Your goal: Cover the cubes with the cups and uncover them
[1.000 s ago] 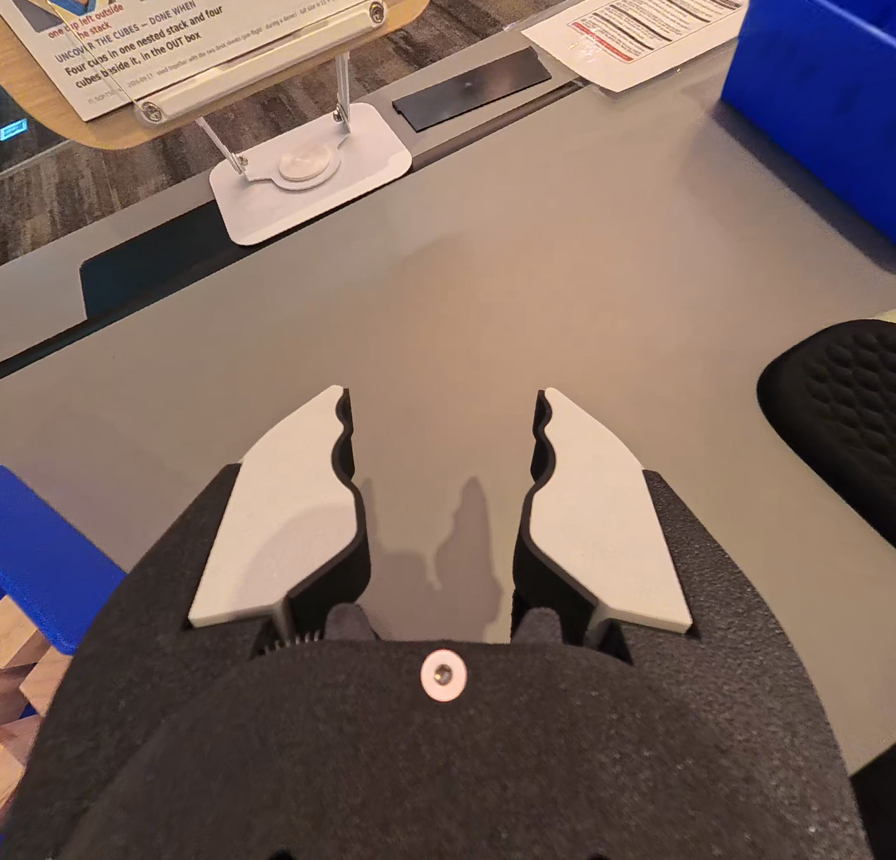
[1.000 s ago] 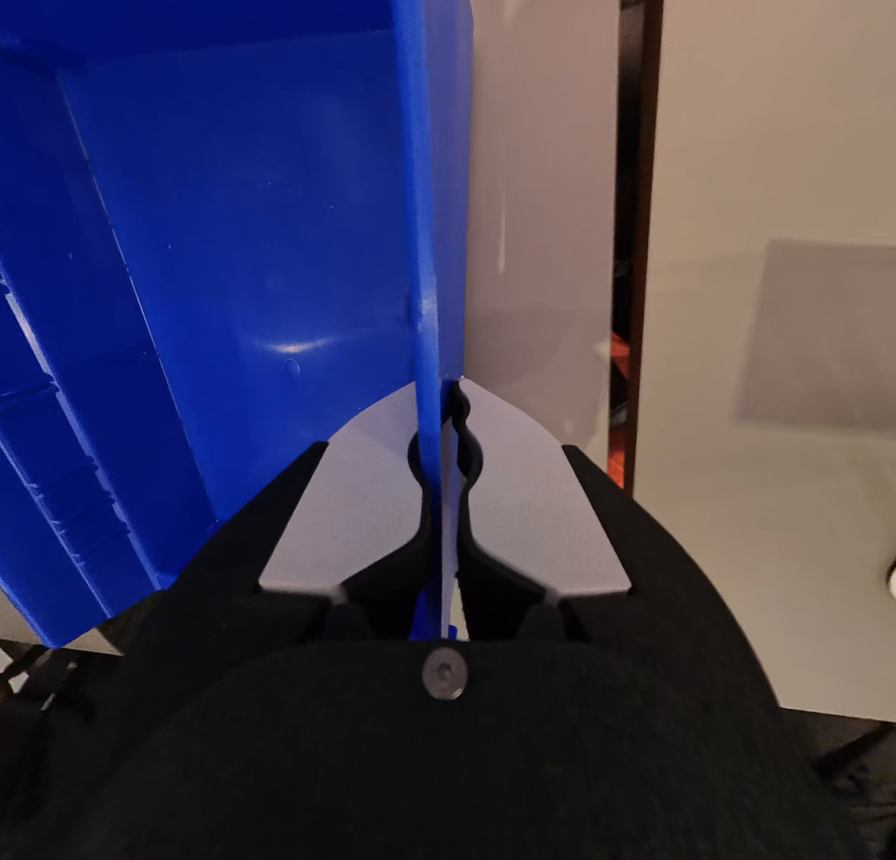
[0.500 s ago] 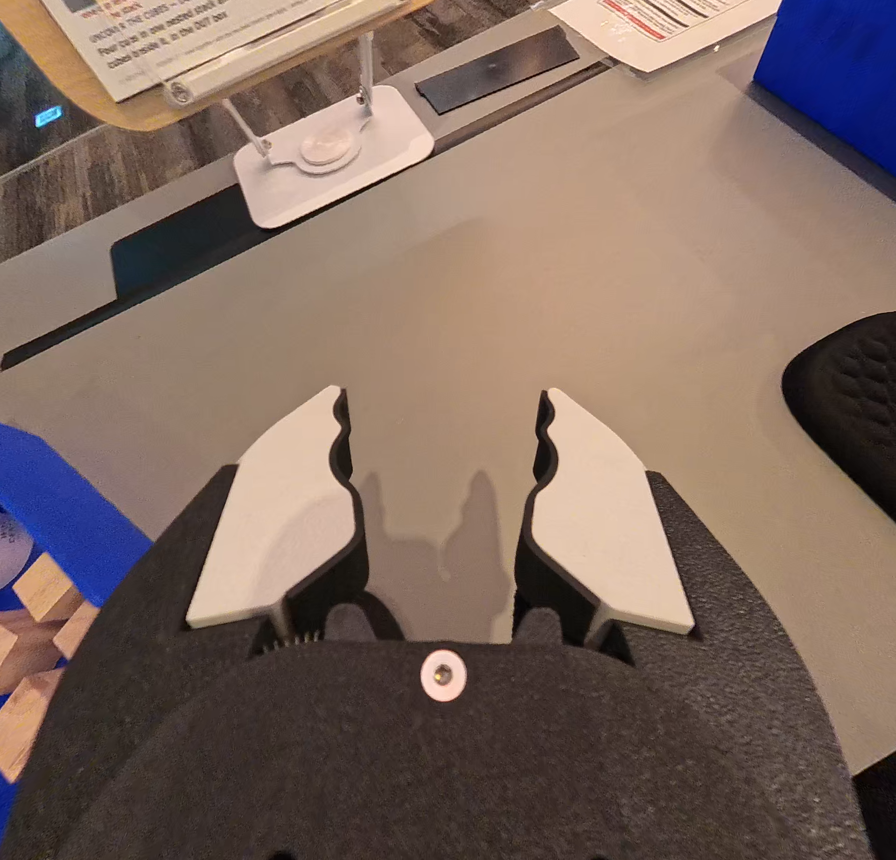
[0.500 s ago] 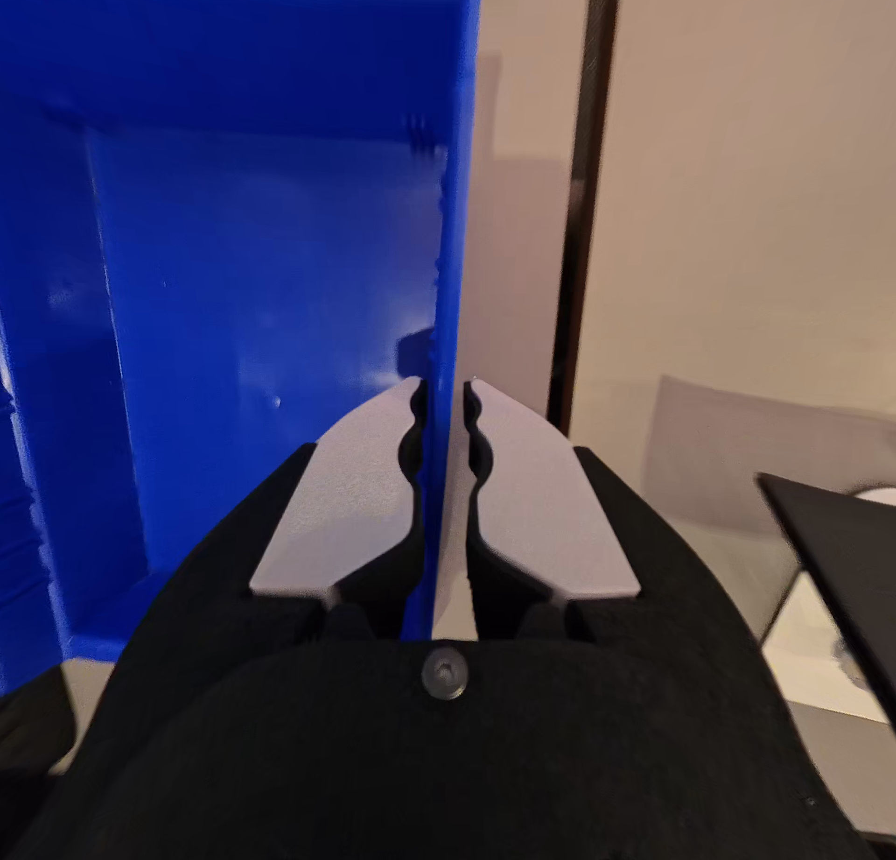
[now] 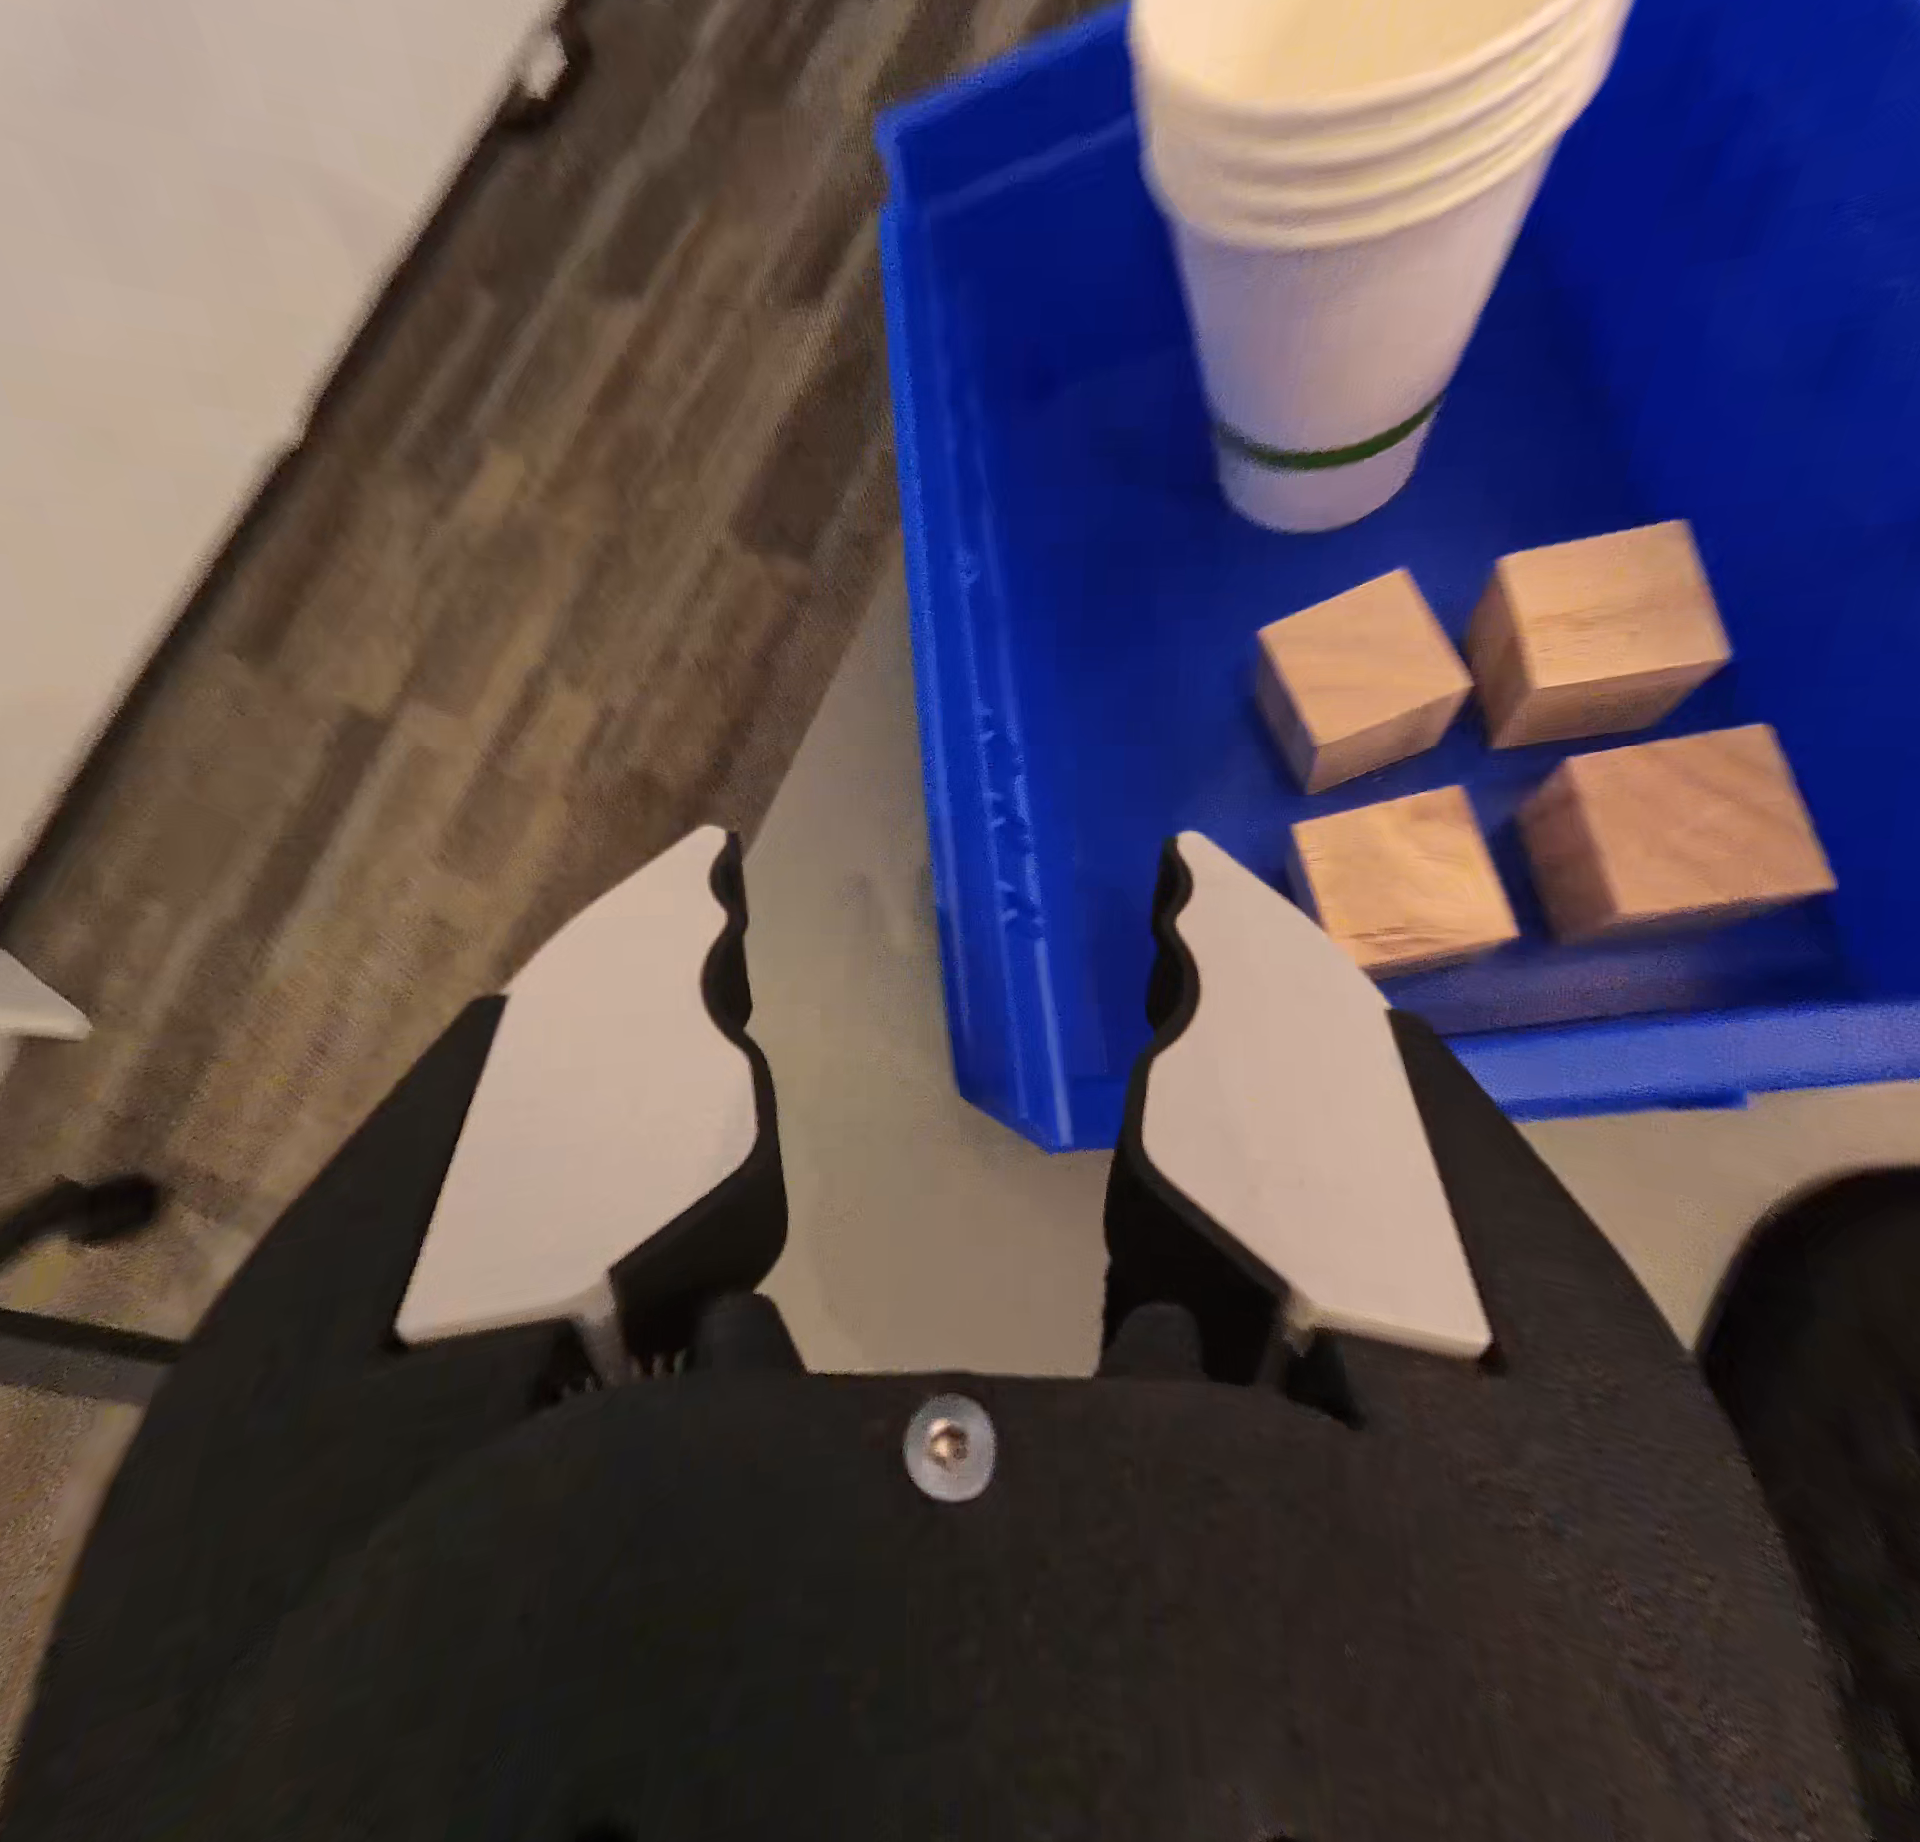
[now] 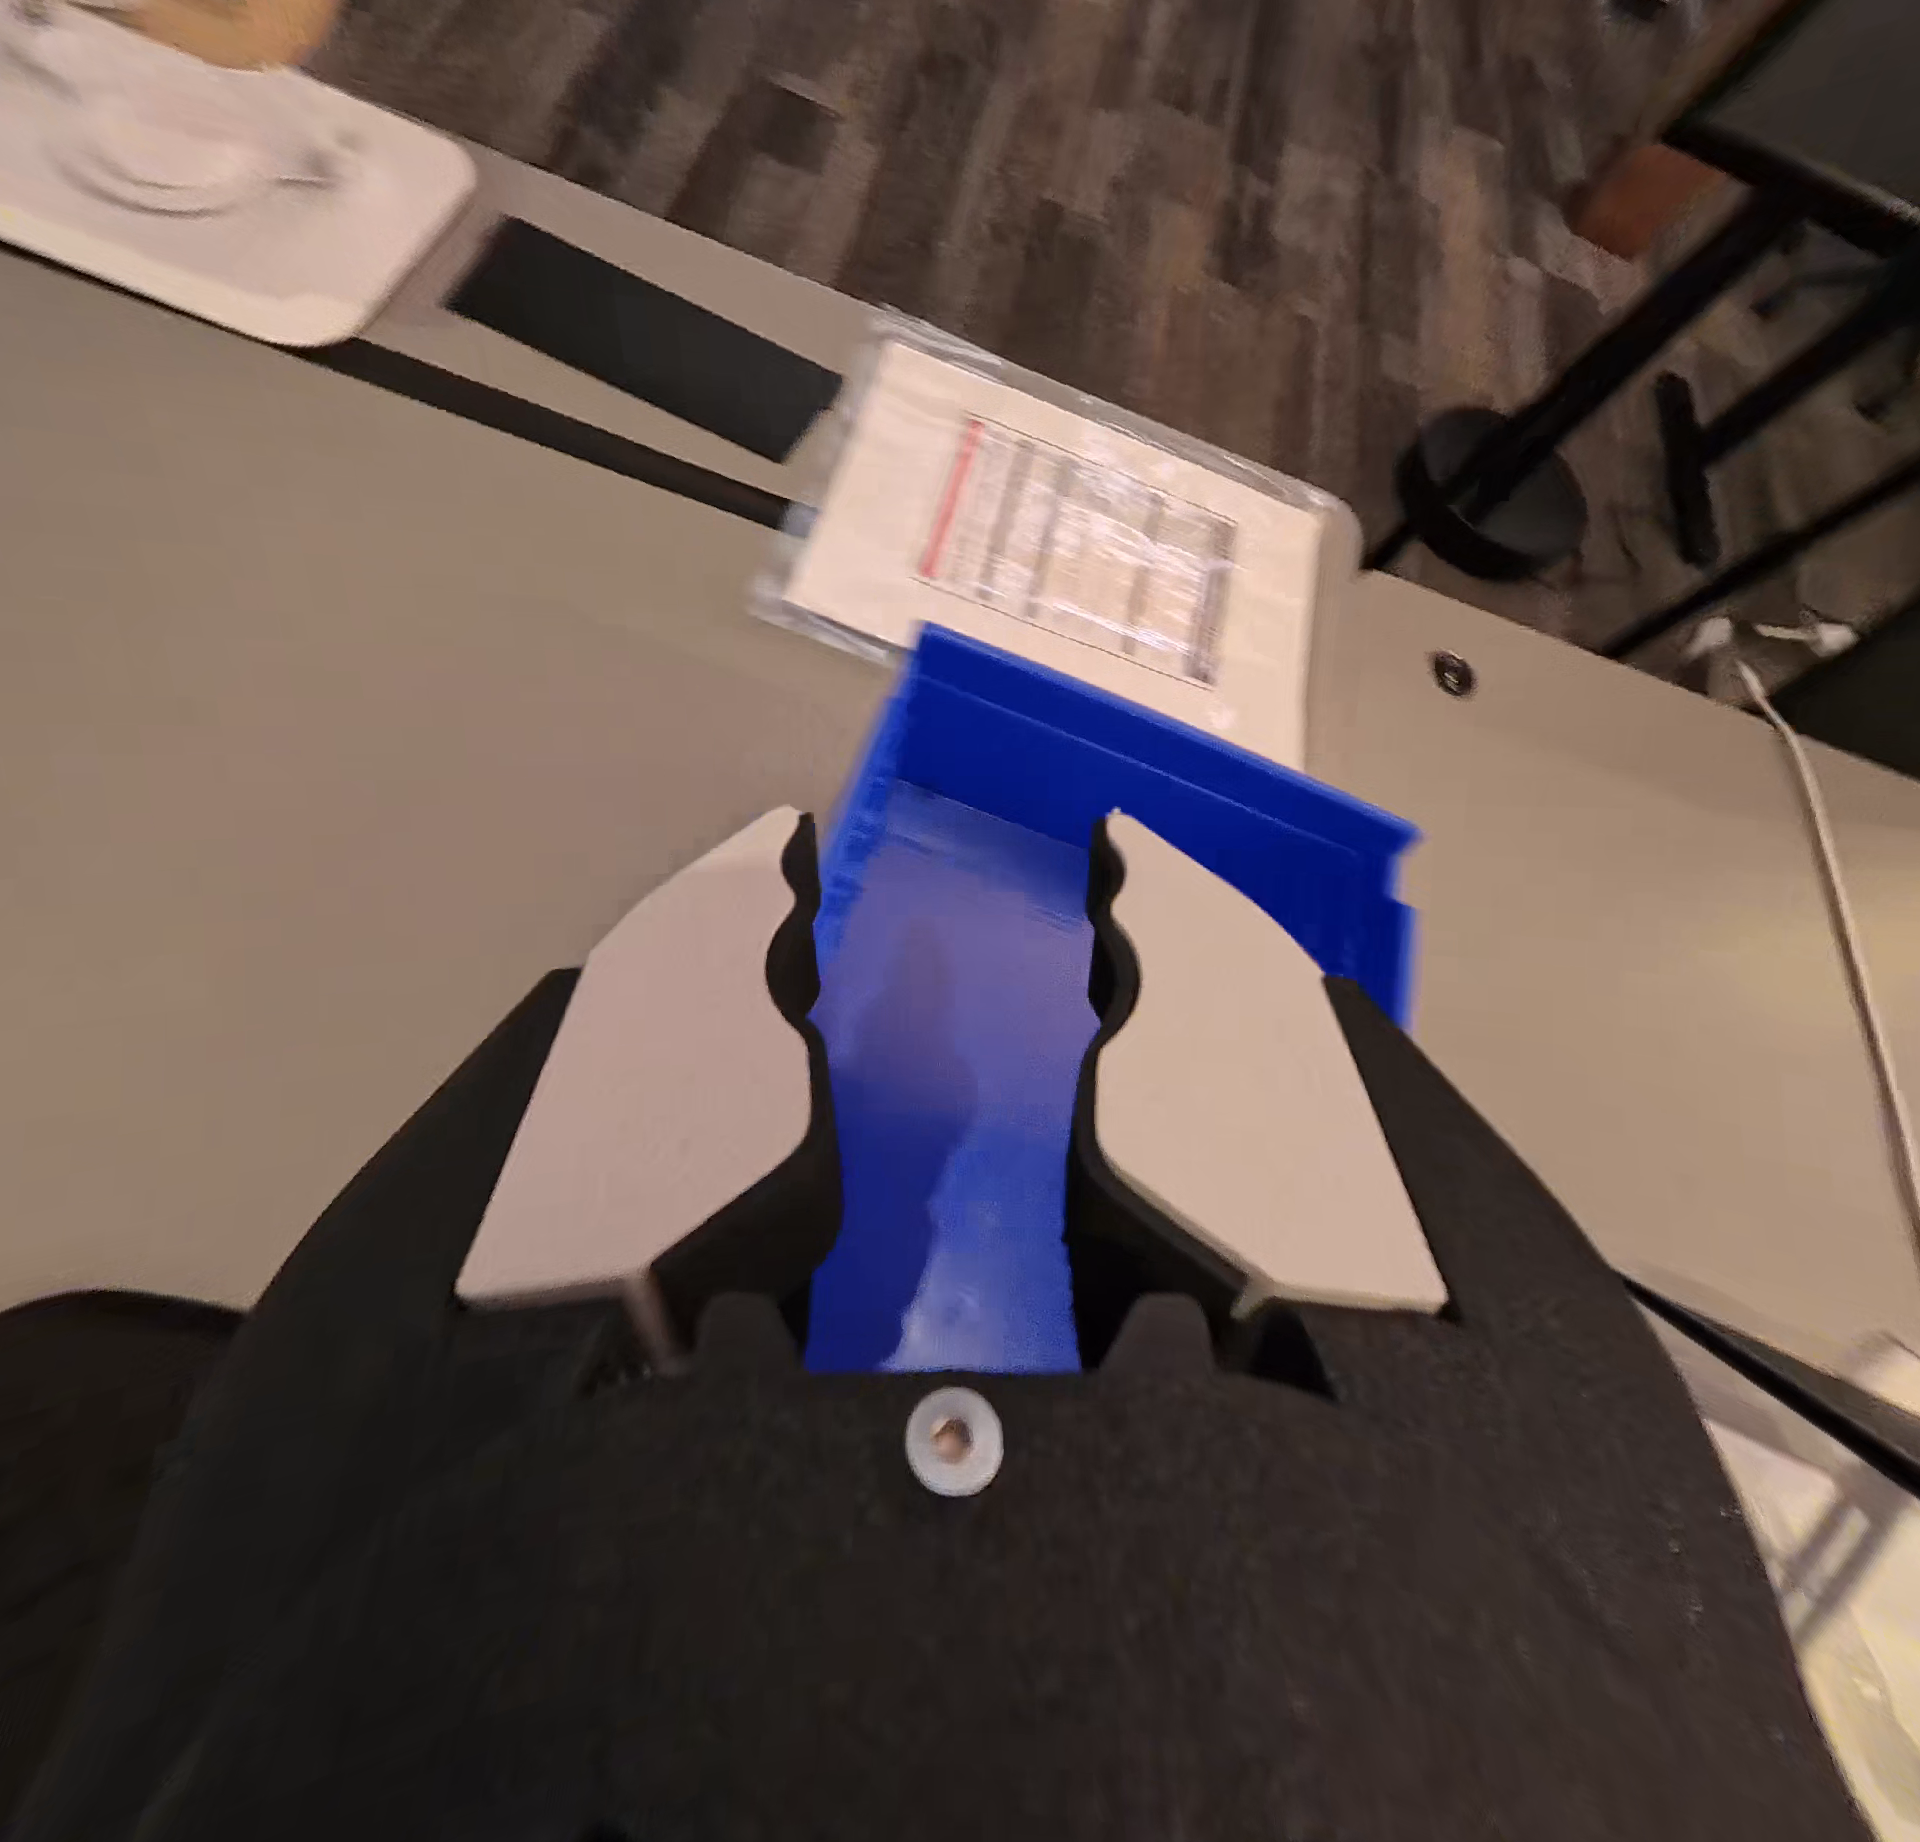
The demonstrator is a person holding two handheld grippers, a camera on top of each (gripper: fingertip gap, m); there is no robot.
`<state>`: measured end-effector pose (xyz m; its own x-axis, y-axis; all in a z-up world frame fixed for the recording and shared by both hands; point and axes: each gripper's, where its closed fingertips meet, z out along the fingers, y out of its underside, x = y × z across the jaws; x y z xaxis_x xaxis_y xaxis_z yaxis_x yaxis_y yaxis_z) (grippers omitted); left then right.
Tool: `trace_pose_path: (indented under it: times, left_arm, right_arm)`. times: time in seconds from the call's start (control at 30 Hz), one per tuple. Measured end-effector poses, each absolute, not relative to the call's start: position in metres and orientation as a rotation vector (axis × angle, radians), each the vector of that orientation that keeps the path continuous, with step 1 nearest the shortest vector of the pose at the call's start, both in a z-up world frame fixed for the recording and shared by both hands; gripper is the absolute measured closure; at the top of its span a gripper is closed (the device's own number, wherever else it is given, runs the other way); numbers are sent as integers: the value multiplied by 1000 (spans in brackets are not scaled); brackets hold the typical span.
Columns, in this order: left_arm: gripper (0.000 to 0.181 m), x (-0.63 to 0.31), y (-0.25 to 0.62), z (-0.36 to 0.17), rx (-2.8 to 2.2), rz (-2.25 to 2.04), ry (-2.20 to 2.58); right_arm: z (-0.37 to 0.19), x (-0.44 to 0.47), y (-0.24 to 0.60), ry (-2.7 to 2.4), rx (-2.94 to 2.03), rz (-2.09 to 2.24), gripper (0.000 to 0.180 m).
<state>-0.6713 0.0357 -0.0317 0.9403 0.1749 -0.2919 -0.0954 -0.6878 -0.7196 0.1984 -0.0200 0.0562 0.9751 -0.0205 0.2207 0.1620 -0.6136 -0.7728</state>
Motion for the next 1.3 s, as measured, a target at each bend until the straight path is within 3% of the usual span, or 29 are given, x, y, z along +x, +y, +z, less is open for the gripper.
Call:
trace_pose_path:
  times: [0.2, 0.43, 1.3]
  left_arm:
    - [110, -692, 57, -79, -2481, 261, -99]
    - [169, -688, 72, -97, -2497, 176, 55]
    - [174, -751, 125, -96, -2480, -78, 432]
  right_arm:
    - [52, 85, 6, -275, -2152, -70, 130]
    - [45, 20, 17, -407, -2144, -11, 130]
    - [-2, 22, -6, -406, -2249, 55, 131]
